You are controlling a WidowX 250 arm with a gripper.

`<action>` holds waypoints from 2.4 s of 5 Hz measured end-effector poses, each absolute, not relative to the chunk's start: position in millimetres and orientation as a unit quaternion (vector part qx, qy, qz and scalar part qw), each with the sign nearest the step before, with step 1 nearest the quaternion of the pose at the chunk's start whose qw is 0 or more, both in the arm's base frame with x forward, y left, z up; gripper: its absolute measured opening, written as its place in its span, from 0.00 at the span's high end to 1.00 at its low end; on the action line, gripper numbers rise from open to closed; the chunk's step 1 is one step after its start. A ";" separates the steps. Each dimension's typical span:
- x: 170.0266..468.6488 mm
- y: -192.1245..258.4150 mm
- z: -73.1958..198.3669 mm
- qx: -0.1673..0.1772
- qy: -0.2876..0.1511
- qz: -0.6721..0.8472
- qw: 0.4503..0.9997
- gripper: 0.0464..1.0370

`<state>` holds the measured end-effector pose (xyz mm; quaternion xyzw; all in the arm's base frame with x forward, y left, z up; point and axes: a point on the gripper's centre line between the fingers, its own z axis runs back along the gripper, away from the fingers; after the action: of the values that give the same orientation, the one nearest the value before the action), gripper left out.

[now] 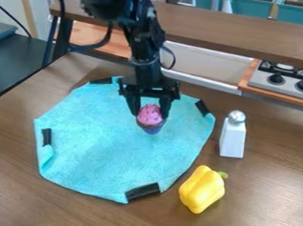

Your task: Put the pink figure to the top right

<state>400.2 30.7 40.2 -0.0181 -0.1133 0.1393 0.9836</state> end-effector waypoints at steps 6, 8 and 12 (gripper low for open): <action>257.2 -50.6 32.8 -0.028 -0.109 -0.035 0.993 0.24; 244.9 -56.3 17.4 -0.012 -0.107 -0.055 0.993 0.18; 235.9 -49.5 45.6 -0.048 -0.102 -0.051 0.992 0.04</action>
<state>235.9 -49.5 45.6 -0.0484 -0.1019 -0.0512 0.9923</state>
